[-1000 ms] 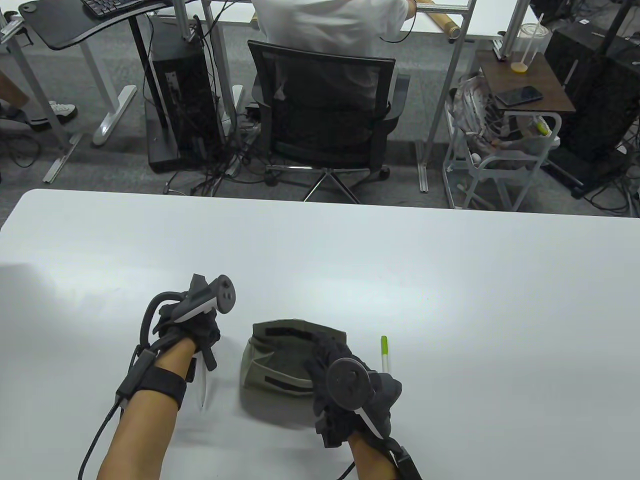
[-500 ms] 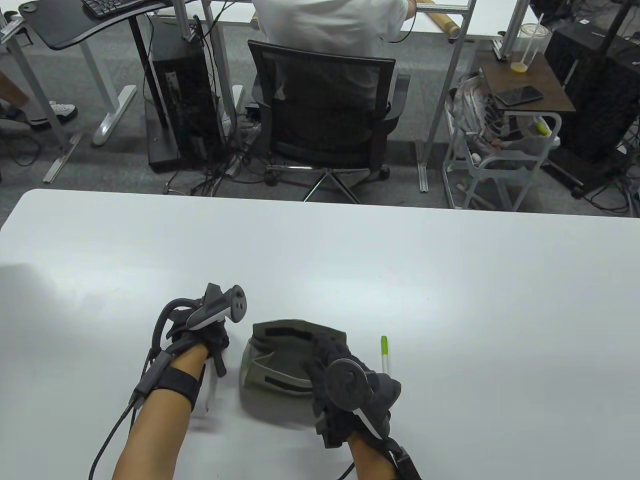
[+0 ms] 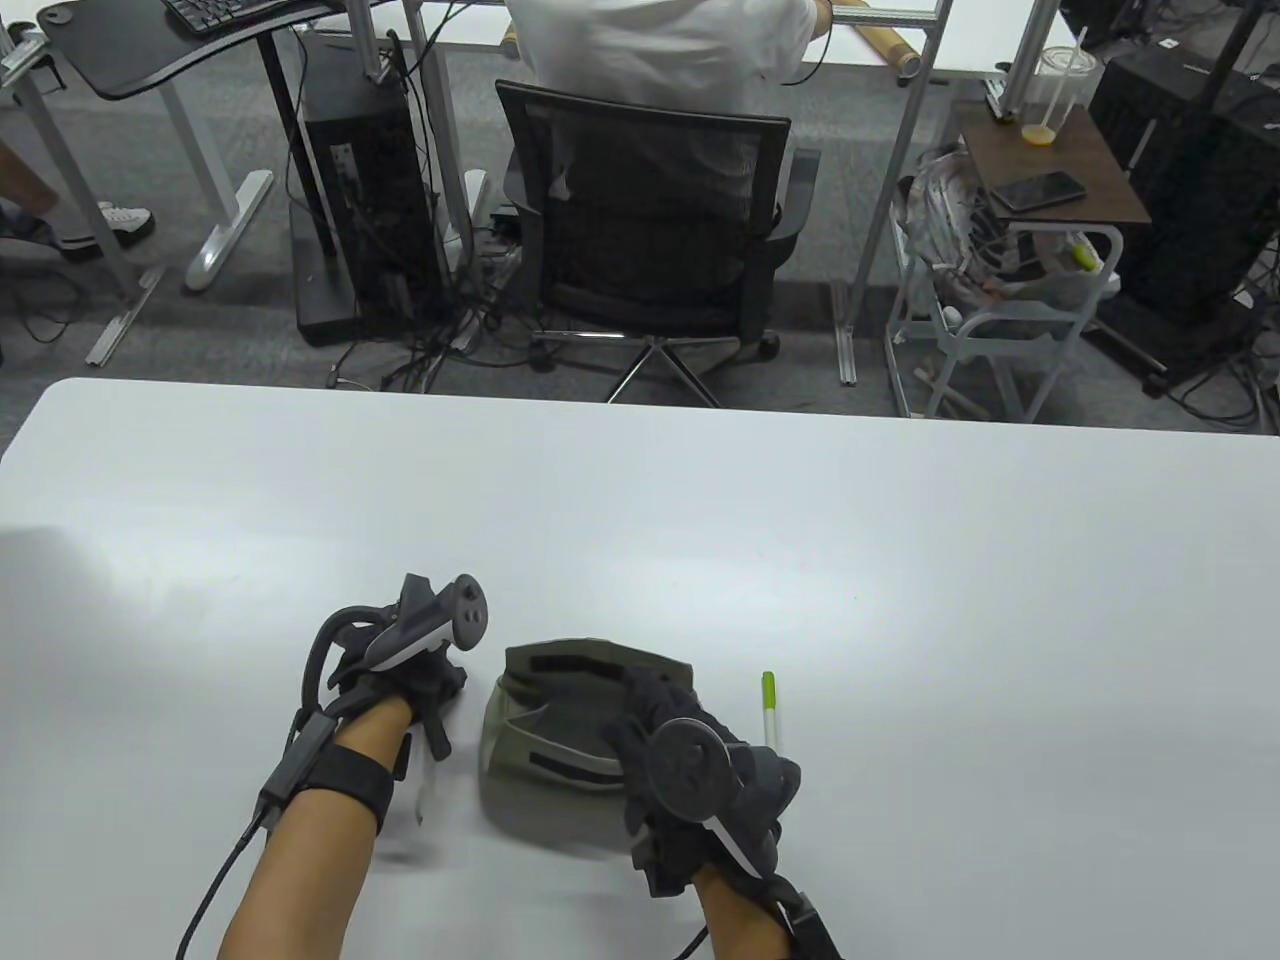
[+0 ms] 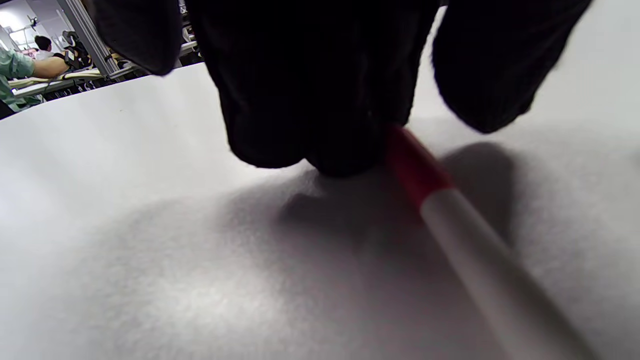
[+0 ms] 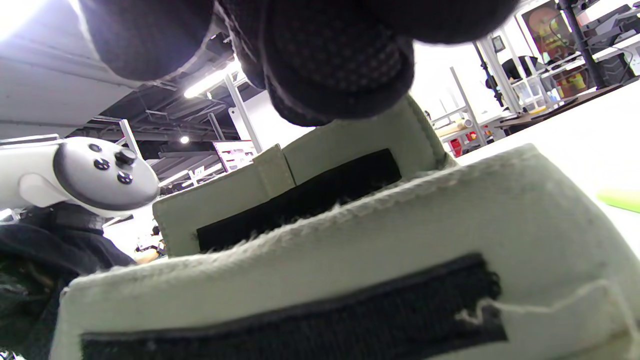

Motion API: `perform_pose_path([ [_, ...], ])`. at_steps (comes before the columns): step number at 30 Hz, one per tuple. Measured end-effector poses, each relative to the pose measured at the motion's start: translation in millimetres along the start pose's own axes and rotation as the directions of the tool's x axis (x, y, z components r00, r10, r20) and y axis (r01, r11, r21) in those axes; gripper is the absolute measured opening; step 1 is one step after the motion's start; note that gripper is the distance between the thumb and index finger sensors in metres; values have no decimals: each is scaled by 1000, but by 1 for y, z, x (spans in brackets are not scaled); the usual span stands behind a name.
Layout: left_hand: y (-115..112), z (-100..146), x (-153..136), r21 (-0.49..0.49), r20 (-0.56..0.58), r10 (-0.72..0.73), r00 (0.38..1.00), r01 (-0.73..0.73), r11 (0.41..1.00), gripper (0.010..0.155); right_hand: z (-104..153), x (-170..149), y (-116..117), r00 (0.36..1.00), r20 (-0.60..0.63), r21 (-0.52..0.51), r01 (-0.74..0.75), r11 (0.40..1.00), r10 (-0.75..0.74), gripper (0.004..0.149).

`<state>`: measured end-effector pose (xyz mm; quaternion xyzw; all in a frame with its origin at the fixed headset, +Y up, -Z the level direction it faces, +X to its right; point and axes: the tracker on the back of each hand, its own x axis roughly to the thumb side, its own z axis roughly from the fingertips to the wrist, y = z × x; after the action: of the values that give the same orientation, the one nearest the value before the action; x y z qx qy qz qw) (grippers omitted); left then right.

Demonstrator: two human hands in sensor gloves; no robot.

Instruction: Twist to extend twist pen refills

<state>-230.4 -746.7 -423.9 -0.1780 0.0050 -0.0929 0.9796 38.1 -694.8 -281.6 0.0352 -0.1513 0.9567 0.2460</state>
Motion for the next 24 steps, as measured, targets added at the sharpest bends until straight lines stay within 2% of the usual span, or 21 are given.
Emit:
perform_pose_path([
  [3, 17, 12, -3, 81, 30, 59, 998, -61, 995, 63, 0, 0, 0, 1000, -2, 2, -8, 1000, 8, 62],
  [5, 33, 24, -6, 173, 86, 118, 989, -131, 976, 64, 0, 1, 0, 1000, 1, 1, -15, 1000, 15, 62],
  [7, 48, 38, -7, 279, 161, 185, 970, -224, 934, 64, -1, 1, -1, 1000, 1, -10, -20, 1000, 20, 62],
  [8, 54, 46, -6, 312, 241, 212, 947, -282, 907, 64, -2, 2, -3, 1000, 0, -19, -18, 1000, 18, 62],
  [9, 59, 53, -4, 312, 319, 234, 918, -335, 889, 64, -3, 2, -6, 1000, -3, -33, -15, 999, 15, 62],
  [11, 62, 61, 1, 310, 371, 260, 891, -383, 870, 68, -4, 3, -10, 1000, -6, -50, -5, 999, 5, 61],
  [13, 62, 65, 10, 294, 398, 245, 884, -376, 879, 71, -7, 6, -16, 1000, -10, -72, 4, 997, -4, 59],
  [16, 56, 61, 27, 237, 337, 120, 934, -207, 949, 74, -12, 14, -22, 1000, 7, -84, -7, 996, 8, 55],
  [18, 52, 57, 34, 238, 300, 54, 952, -129, 963, 72, -16, 19, -24, 999, 20, -77, -31, 997, 33, 52],
  [21, 44, 50, 42, 242, 287, 49, 957, -122, 963, 63, -27, 28, -21, 995, 23, 1, -95, 995, 95, 47],
  [24, 39, 46, 46, 254, 294, 53, 954, -131, 958, 54, -42, 38, -6, 975, 54, 132, -223, 966, 218, 45],
])
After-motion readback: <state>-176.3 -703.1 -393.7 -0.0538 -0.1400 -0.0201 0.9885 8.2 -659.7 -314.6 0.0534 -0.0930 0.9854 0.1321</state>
